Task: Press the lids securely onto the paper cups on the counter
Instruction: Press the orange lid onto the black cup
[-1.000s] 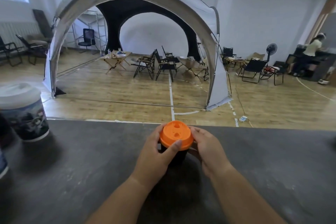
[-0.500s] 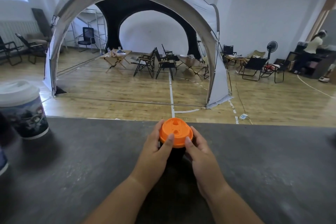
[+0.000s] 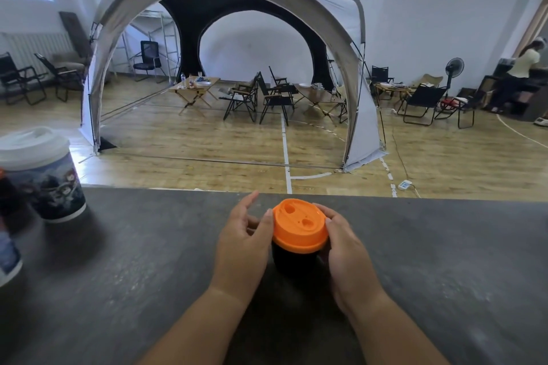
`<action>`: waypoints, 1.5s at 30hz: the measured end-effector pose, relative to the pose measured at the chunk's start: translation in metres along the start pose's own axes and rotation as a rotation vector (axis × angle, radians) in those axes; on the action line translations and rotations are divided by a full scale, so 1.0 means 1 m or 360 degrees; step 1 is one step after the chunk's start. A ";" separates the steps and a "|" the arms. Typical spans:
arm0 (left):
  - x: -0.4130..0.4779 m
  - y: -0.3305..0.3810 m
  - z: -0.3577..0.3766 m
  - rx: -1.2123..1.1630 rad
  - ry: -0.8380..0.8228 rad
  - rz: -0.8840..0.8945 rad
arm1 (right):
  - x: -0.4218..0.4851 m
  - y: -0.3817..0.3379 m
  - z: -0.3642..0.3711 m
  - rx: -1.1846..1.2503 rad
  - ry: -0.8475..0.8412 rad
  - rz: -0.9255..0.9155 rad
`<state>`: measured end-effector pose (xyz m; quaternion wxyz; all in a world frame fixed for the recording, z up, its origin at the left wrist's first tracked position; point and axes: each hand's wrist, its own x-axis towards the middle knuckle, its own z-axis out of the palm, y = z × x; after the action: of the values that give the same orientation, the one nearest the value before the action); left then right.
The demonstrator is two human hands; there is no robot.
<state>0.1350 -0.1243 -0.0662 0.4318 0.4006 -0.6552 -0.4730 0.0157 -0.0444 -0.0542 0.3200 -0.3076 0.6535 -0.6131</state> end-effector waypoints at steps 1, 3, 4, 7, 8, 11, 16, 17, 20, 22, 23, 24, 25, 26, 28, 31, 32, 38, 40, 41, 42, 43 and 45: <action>0.001 0.002 -0.001 -0.0028 0.0009 -0.0011 | 0.000 -0.001 -0.001 -0.0026 -0.0005 -0.0012; 0.003 0.005 -0.002 -0.0098 0.0005 -0.0065 | -0.001 -0.002 -0.001 -0.0087 -0.0056 -0.0013; 0.004 0.007 -0.002 -0.0151 -0.0007 -0.0097 | -0.002 -0.002 -0.001 -0.0107 -0.0095 -0.0008; 0.008 0.009 -0.003 -0.0314 -0.0100 -0.0171 | -0.001 -0.003 -0.003 -0.0150 -0.0197 0.0000; 0.009 0.009 -0.002 -0.0328 -0.0153 -0.0167 | 0.000 -0.004 -0.003 -0.0161 -0.0207 -0.0004; 0.006 0.006 0.000 -0.0304 -0.0340 -0.0108 | 0.002 -0.003 -0.003 -0.0159 -0.0102 -0.0108; -0.001 0.004 0.001 -0.0236 -0.0457 -0.0019 | -0.003 0.007 -0.007 -0.0147 0.0020 -0.0403; -0.001 0.002 0.002 -0.0248 -0.0462 -0.0010 | -0.004 0.008 -0.006 -0.0152 -0.0096 -0.0389; 0.000 -0.001 0.003 -0.0331 -0.0478 -0.0005 | -0.002 0.011 -0.004 -0.0422 -0.0332 -0.0359; -0.001 -0.002 0.003 -0.0312 -0.0465 0.0015 | -0.001 0.011 -0.003 -0.0527 -0.0350 -0.0357; -0.001 -0.003 0.004 -0.0299 -0.0453 0.0021 | -0.001 0.012 -0.004 -0.0545 -0.0333 -0.0373; -0.001 -0.003 0.004 -0.0292 -0.0445 0.0026 | 0.000 0.012 -0.005 -0.0555 -0.0291 -0.0404; -0.001 -0.003 0.004 -0.0284 -0.0427 0.0032 | 0.000 0.012 -0.006 -0.0561 -0.0222 -0.0440; -0.002 -0.002 0.003 -0.0282 -0.0390 0.0040 | 0.000 0.012 -0.007 -0.0542 -0.0137 -0.0469; -0.001 0.001 0.002 -0.0250 -0.0289 0.0032 | 0.000 0.011 -0.008 -0.0442 -0.0017 -0.0471; 0.000 0.002 0.001 -0.0204 -0.0372 -0.0013 | 0.001 0.013 -0.006 -0.0425 -0.0228 -0.0369; 0.000 0.001 0.000 -0.0221 -0.0418 -0.0037 | 0.001 0.013 -0.006 -0.0472 -0.0322 -0.0340; 0.000 0.000 0.001 -0.0195 -0.0434 -0.0023 | -0.002 0.011 -0.004 -0.0567 -0.0262 -0.0404; 0.000 -0.002 0.001 -0.0182 -0.0387 0.0005 | -0.003 0.012 -0.004 -0.0557 -0.0060 -0.0514; 0.000 -0.002 0.002 -0.0183 -0.0381 0.0006 | -0.003 0.012 -0.005 -0.0530 -0.0025 -0.0513; 0.000 -0.002 0.002 -0.0176 -0.0386 0.0025 | -0.003 0.012 -0.005 -0.0508 -0.0058 -0.0481; -0.001 -0.001 0.002 -0.0165 -0.0399 0.0044 | -0.003 0.012 -0.005 -0.0513 -0.0129 -0.0451; 0.000 0.000 0.002 -0.0153 -0.0448 0.0048 | -0.002 0.015 -0.005 -0.0577 -0.0231 -0.0426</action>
<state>0.1331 -0.1237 -0.0665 0.3613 0.2994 -0.6919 -0.5488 0.0124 -0.0388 -0.0684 0.2215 -0.4872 0.6817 -0.4989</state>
